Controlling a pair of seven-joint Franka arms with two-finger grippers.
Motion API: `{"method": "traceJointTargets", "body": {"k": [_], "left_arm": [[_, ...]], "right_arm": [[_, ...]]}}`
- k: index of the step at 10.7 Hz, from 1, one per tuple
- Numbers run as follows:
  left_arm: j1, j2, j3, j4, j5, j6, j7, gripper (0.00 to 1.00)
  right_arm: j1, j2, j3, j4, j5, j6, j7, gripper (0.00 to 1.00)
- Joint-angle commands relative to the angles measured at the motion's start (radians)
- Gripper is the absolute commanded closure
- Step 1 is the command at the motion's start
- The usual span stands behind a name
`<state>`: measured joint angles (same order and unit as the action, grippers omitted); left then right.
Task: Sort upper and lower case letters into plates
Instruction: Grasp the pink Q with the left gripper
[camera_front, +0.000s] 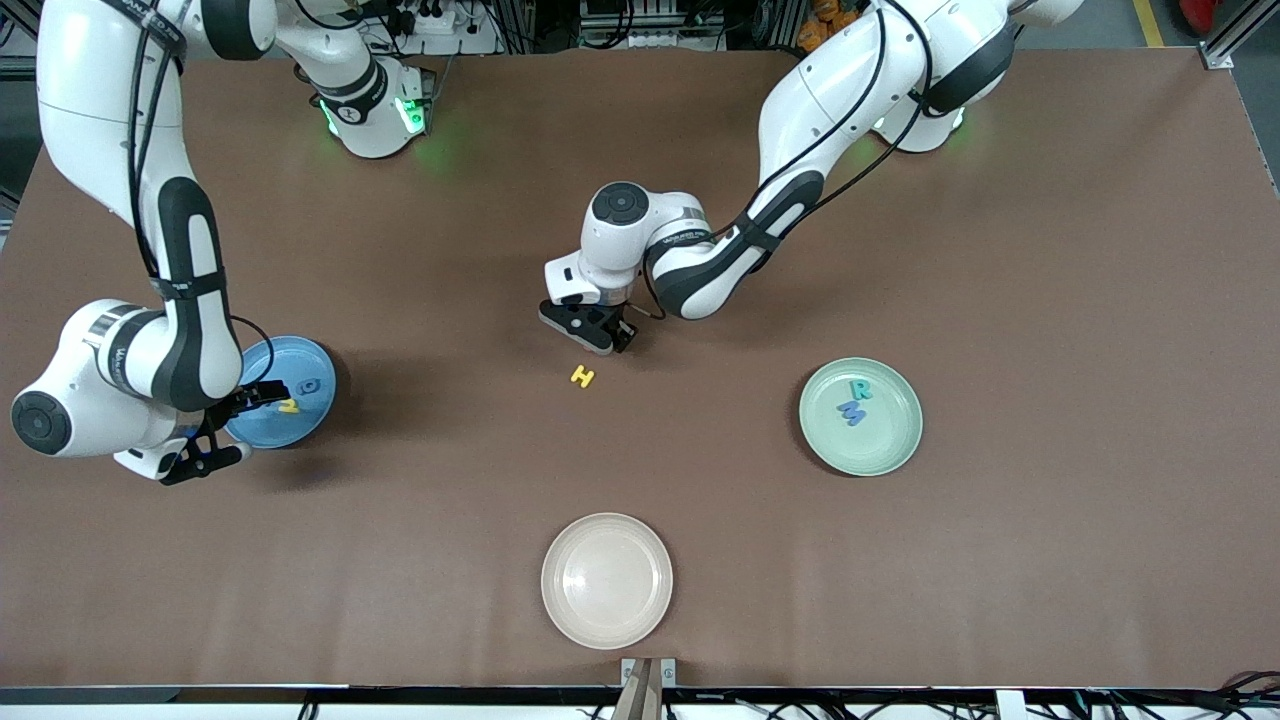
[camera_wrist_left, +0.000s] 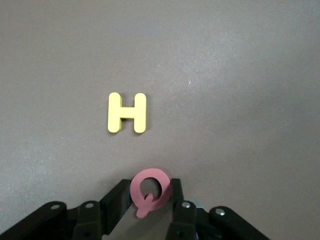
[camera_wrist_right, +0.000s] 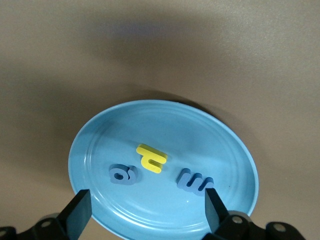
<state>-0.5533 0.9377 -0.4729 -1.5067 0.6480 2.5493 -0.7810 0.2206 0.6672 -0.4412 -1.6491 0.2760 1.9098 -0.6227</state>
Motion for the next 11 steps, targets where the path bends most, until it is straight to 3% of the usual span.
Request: {"method": "traceJointTargets", "body": {"k": [1, 7, 11], "left_arm": [[0.035, 0.006, -0.009, 0.034, 0.023, -0.161, 0.09, 0.98], [0.157, -0.109, -0.027, 0.092, -0.204, -0.525, 0.556, 0.98], [0.332, -0.212, -0.012, 0.076, -0.234, -0.704, 1.006, 0.97]], "right_arm": [[-0.003, -0.006, 0.004, -0.004, 0.022, 0.003, -0.002, 0.0], [0.006, -0.026, 0.013, 0.0, 0.02, -0.041, -0.009, 0.0], [0.09, -0.063, 0.061, 0.011, 0.029, -0.068, 0.014, 0.0]]}}
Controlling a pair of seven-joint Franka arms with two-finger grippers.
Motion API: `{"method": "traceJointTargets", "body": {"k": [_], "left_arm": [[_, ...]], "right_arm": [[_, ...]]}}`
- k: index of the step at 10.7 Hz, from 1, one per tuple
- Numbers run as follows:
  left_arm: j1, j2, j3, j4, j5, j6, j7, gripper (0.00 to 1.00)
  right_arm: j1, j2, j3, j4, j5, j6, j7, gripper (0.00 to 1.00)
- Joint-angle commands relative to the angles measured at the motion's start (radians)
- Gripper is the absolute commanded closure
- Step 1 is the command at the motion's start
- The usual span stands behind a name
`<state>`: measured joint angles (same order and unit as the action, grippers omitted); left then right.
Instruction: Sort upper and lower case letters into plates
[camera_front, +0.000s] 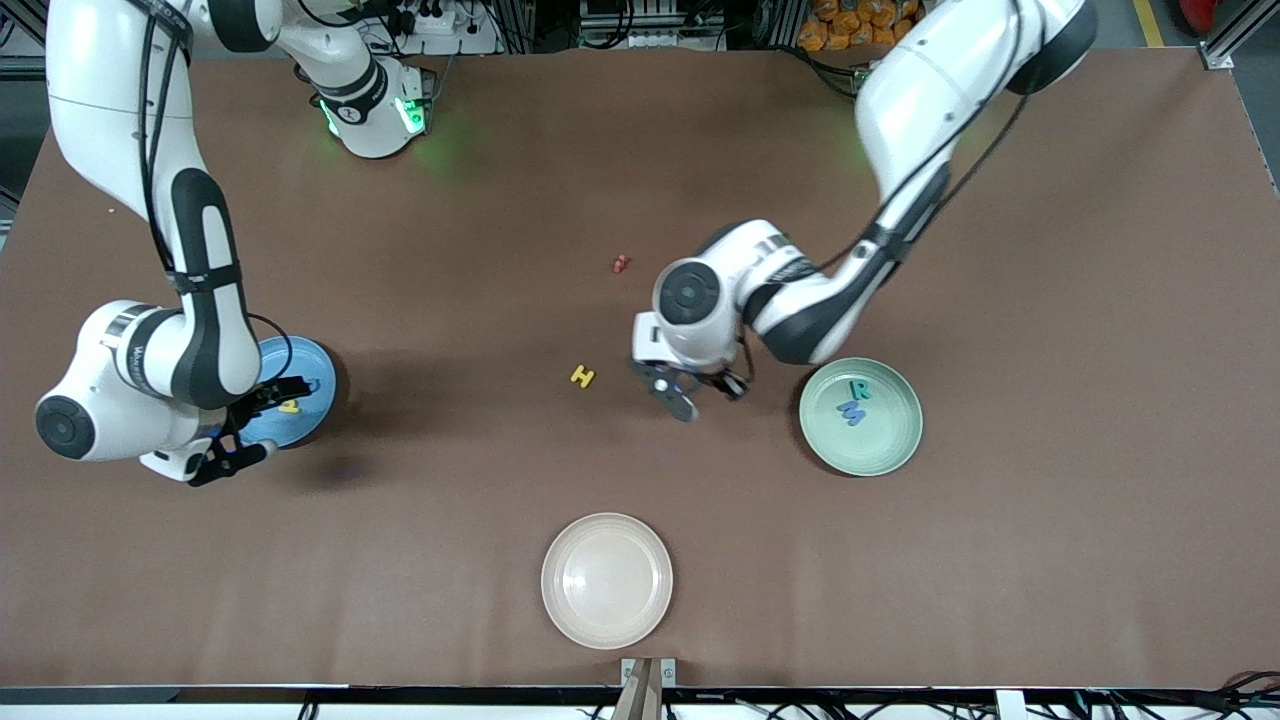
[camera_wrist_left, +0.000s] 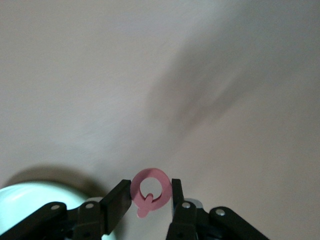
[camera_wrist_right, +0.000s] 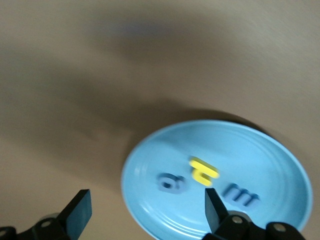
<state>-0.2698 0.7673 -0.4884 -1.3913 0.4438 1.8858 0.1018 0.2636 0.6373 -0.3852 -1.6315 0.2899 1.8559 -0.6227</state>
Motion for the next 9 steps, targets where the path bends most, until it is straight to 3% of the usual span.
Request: {"method": "traceJointTargets", "body": {"k": [1, 5, 9], "left_arm": [[0.056, -0.051, 0.033, -0.052, -0.03, -0.092, 0.171, 0.97], [0.107, -0.06, 0.062, -0.156, -0.028, -0.077, 0.223, 0.96], [0.115, -0.062, 0.085, -0.206, -0.025, -0.065, 0.225, 0.93]], "right_arm": [[0.098, -0.057, -0.001, -0.008, 0.014, -0.015, 0.052, 0.0], [0.251, -0.134, 0.0, -0.031, 0.011, -0.003, 0.377, 0.0], [0.408, -0.22, 0.0, -0.169, 0.002, 0.063, 0.569, 0.0]]}}
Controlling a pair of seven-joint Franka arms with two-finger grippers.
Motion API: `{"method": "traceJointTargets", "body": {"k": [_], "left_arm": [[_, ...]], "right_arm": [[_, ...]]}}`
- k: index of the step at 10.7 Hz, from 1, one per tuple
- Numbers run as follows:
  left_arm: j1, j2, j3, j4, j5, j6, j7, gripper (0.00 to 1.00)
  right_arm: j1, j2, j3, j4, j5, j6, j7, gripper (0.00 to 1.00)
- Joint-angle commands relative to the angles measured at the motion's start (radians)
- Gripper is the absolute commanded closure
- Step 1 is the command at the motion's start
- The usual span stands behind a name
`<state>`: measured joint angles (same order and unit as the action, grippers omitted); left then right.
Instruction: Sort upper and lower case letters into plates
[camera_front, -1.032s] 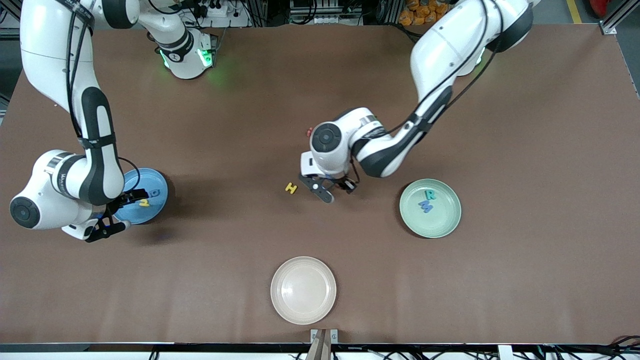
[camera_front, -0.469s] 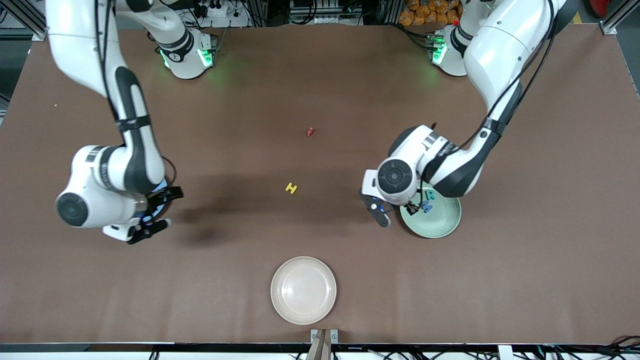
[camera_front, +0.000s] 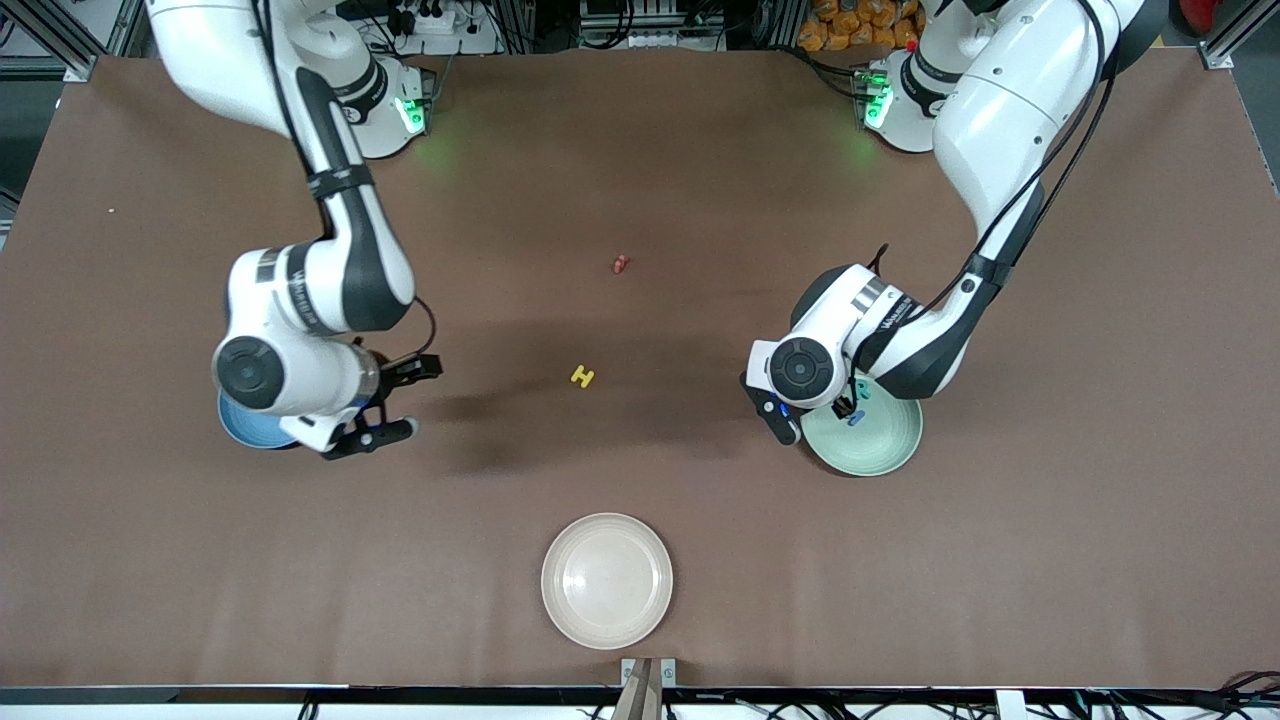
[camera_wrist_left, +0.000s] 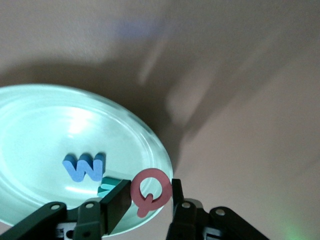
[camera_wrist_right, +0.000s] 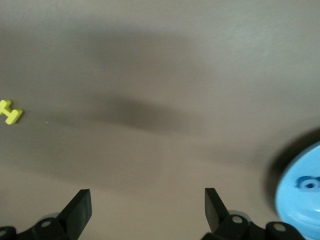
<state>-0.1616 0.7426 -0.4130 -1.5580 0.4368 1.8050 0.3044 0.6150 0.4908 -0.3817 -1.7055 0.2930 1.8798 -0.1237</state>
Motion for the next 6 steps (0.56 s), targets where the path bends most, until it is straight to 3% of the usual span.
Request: {"method": "traceJointTargets", "body": {"k": [1, 2, 3, 6], "left_arm": [[0.005, -0.034, 0.01, -0.036, -0.018, 0.017, 0.021, 0.72], [0.004, -0.034, 0.013, -0.033, -0.015, 0.027, 0.019, 0.1], [0.004, -0.035, 0.022, -0.028, -0.009, 0.028, 0.024, 0.0], [-0.004, -0.034, 0.022, -0.022, -0.022, 0.074, -0.008, 0.0]], "right_arm": [[0.118, -0.09, -0.003, -0.123, -0.005, 0.064, 0.147, 0.0], [0.176, -0.103, -0.005, -0.14, -0.006, 0.077, 0.247, 0.0], [0.237, -0.11, -0.005, -0.143, -0.008, 0.079, 0.347, 0.0], [0.402, -0.136, -0.003, -0.163, -0.035, 0.079, 0.617, 0.0]]}}
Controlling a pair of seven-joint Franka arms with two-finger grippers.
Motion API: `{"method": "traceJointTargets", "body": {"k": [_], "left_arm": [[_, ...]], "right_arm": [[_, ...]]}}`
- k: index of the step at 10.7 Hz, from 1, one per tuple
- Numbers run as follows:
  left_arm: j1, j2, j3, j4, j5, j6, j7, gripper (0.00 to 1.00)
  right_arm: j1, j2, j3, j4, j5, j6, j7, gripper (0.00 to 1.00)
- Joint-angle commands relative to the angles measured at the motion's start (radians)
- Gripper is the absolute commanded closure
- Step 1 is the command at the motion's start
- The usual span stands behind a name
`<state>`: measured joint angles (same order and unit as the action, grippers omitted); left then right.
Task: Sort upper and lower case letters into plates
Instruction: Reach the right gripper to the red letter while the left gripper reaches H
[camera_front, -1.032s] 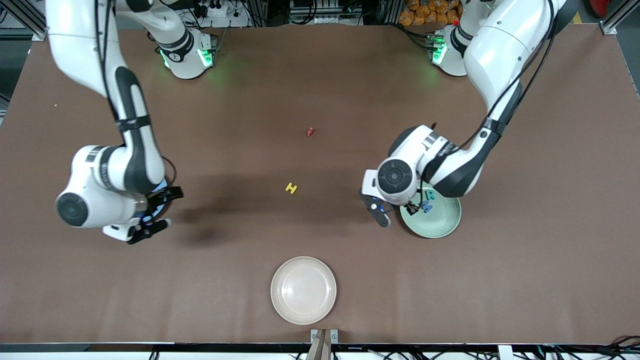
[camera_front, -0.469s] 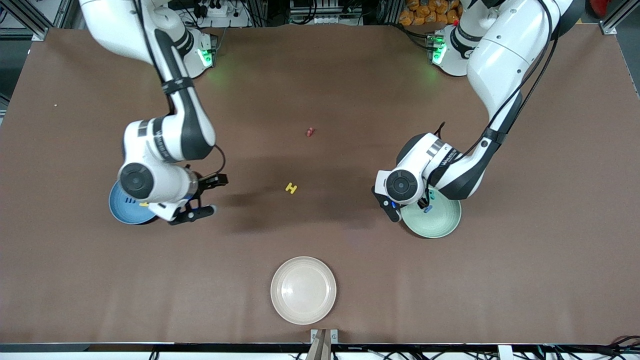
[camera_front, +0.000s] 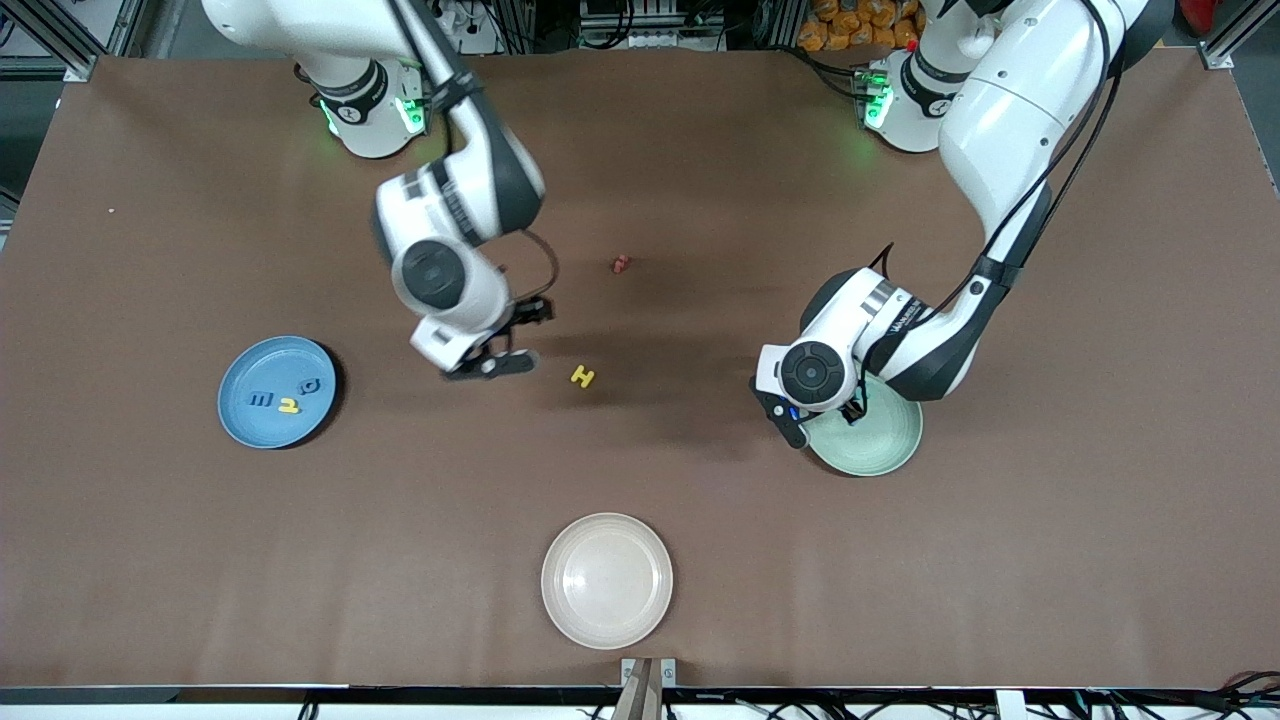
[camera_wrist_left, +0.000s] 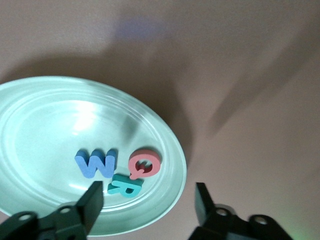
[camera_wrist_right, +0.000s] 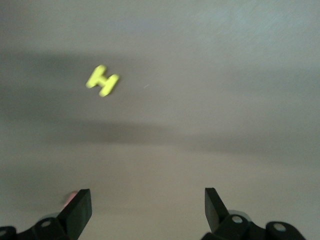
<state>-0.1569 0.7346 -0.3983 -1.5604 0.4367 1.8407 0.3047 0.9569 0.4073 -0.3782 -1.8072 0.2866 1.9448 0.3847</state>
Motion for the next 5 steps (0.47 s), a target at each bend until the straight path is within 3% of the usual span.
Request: {"method": "traceJointTargets", "body": {"k": [1, 5], "left_arm": [[-0.012, -0.021, 0.007, -0.015, -0.036, 0.093, -0.051, 0.0], [-0.032, 0.002, 0.009, -0.015, -0.3, 0.366, -0.249, 0.0]], "right_arm": [[0.113, -0.053, -0.007, -0.072, -0.04, 0.022, 0.187, 0.0], [0.183, -0.039, 0.021, -0.151, -0.029, 0.161, 0.533, 0.0]]}}
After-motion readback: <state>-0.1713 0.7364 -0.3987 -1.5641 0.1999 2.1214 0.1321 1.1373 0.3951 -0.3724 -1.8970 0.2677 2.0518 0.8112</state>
